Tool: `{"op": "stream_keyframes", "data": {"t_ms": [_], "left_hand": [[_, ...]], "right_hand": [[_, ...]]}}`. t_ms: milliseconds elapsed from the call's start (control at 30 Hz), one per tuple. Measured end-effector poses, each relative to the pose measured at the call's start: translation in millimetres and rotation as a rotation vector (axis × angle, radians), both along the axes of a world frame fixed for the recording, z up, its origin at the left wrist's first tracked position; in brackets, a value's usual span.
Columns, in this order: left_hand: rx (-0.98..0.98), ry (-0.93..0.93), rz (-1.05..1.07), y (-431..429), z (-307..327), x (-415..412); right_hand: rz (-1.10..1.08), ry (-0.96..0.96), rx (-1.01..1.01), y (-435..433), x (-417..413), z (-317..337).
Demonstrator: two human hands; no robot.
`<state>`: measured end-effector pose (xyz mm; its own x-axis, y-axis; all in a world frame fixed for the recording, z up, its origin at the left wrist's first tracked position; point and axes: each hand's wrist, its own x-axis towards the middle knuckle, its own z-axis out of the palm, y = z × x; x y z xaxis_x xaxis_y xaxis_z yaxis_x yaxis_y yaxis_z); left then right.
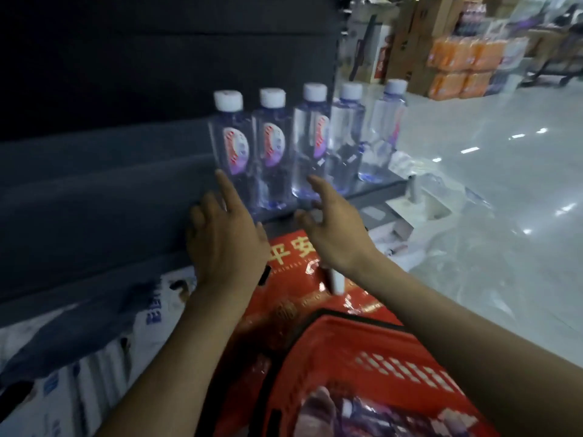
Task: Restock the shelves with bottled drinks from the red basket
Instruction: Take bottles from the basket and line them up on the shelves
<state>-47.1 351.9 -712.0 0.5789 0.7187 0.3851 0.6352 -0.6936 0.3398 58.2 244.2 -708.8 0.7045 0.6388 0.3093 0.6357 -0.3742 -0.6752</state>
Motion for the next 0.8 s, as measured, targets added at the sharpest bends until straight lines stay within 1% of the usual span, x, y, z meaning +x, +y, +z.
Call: {"op": "stream_keyframes", "data": {"t_ms": [67, 100, 167, 233, 300, 333, 400, 433, 467, 500, 567, 633, 733, 767, 800], "left_hand": [[0.118, 0.138, -0.057, -29.3, -7.0, -3.1], [0.198, 0.192, -0.126, -46.9, -14.1, -4.7], [0.339, 0.240, -0.337, -88.5, -36.2, -10.2], [0.339, 0.285, -0.589, -136.9, -62.2, -20.2], [0.209, 0.482, -0.784, -179.7, -92.4, -32.6], [0.093, 0.602, -0.834, -196.3, -109.5, -38.4], [-0.156, 0.777, -0.882, -215.8, -147.0, -49.7], [-0.242, 0.835, -0.901, -218.8, -167.7, -54.1], [-0.283, 0.887, -0.926, -221.4, -185.2, -57.4], [-0.281, 0.902, -0.945, -221.8, -199.3, -61.1], [-0.249, 0.871, -1.019, -225.5, -215.4, -69.0], [-0.195, 0.905, -1.120, -242.3, -220.7, -72.7], [-0.093, 0.768, -1.218, -264.4, -224.7, -70.5], [-0.141, 0.742, -1.310, -266.1, -236.0, -70.1], [-0.224, 0.791, -1.370, -266.5, -244.0, -65.4]], "right_hand": [[0.003, -0.137, -0.144, -38.2, -4.3, -4.6], [-0.003, -0.173, -0.218, -61.0, -7.5, -8.6], [-0.023, -0.173, -0.348, -110.2, -13.0, -22.3], [-0.054, -0.104, -0.463, -163.1, -17.7, -37.5], [-0.065, 0.052, -0.582, -214.4, -21.0, -54.7], [-0.041, 0.135, -0.667, -237.9, -23.3, -64.2], [0.017, 0.276, -0.923, -277.5, -30.2, -85.0], [0.042, 0.327, -1.074, -293.3, -33.6, -95.8], [0.063, 0.383, -1.206, -306.3, -38.3, -104.8], [0.081, 0.443, -1.307, -316.8, -41.4, -113.0], [0.109, 0.519, -1.452, -330.2, -45.9, -123.9], [0.089, 0.529, -1.514, -337.8, -48.2, -133.9], [0.066, 0.520, -1.549, -343.0, -47.4, -148.2], [0.083, 0.537, -1.568, -344.6, -44.0, -151.7], [0.105, 0.550, -1.558, -345.5, -40.3, -150.8]]}}
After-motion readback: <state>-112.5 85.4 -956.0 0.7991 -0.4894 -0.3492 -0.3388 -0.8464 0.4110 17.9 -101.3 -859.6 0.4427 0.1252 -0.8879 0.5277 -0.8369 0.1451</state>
